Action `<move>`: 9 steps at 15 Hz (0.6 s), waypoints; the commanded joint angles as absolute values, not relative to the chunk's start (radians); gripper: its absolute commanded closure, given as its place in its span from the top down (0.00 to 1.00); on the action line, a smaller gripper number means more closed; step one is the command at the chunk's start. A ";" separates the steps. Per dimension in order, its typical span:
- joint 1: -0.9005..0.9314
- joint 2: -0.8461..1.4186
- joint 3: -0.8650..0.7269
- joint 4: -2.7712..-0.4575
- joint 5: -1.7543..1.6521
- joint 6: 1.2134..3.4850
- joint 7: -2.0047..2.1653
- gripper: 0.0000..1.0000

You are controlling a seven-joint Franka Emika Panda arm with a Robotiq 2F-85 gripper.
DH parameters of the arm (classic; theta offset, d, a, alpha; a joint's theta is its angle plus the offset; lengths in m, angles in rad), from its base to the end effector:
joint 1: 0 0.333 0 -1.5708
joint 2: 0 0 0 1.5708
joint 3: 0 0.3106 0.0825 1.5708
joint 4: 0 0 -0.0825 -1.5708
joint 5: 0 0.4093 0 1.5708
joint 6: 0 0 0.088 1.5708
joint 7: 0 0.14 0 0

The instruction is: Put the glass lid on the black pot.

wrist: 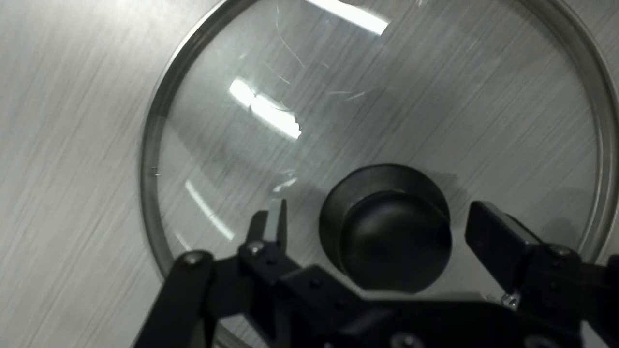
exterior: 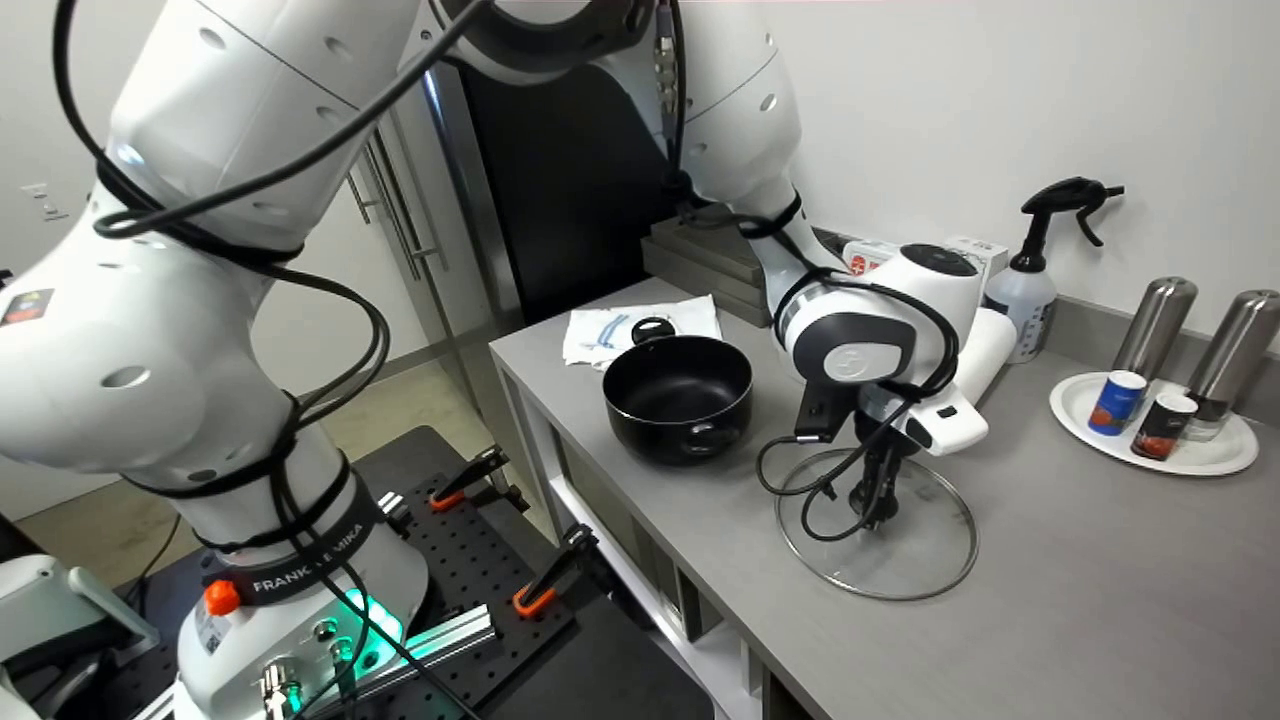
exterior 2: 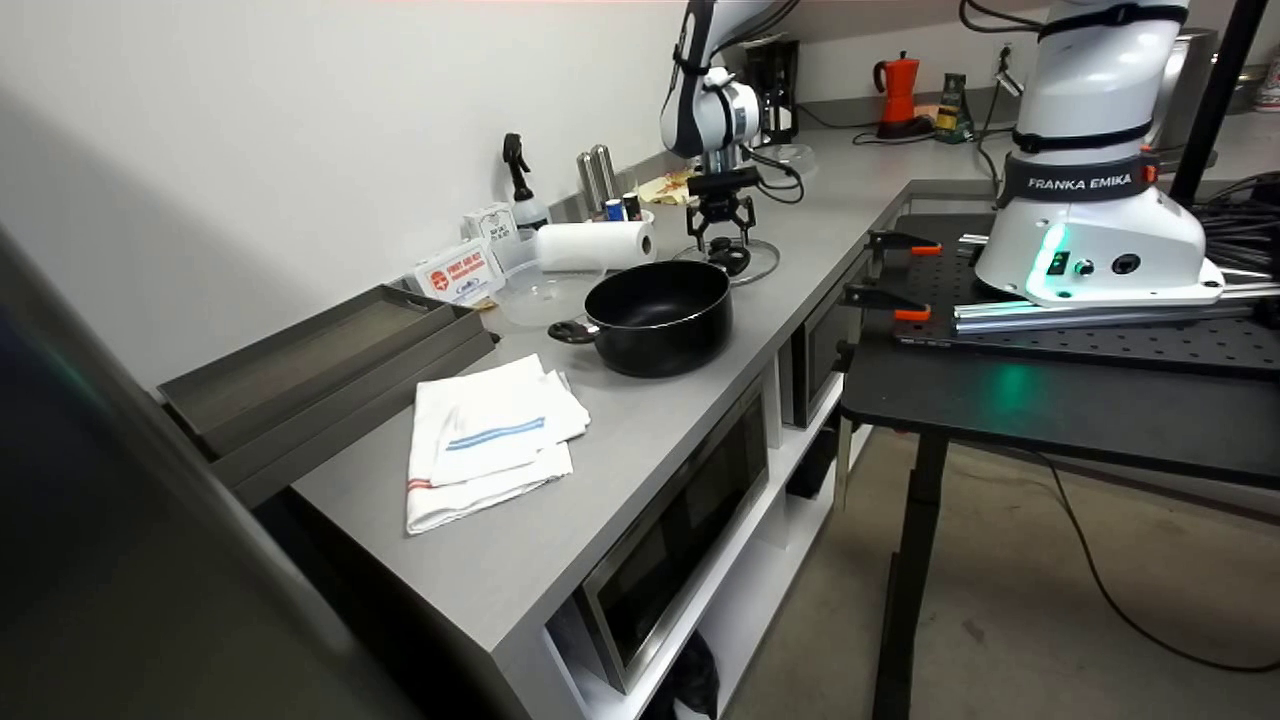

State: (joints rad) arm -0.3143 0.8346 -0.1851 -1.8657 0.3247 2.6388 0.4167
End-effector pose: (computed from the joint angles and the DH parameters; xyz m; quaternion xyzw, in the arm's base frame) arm 0.5377 -0.3055 0.0090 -0.8398 0.5426 0.0162 0.0067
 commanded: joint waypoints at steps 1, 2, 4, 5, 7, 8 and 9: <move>-0.318 0.812 -0.175 -1.899 0.352 2.667 0.377 0.64; -0.318 0.812 -0.174 -1.899 0.352 2.670 0.375 0.55; -0.318 0.804 -0.172 -1.900 0.352 2.671 0.373 0.39; -0.318 0.799 -0.172 -1.902 0.352 2.671 0.372 0.37; -0.319 0.794 -0.172 -1.906 0.352 2.672 0.370 0.28; -0.318 0.792 -0.172 -1.907 0.351 2.672 0.370 0.26; -0.317 0.792 -0.173 -1.909 0.350 2.672 0.370 0.26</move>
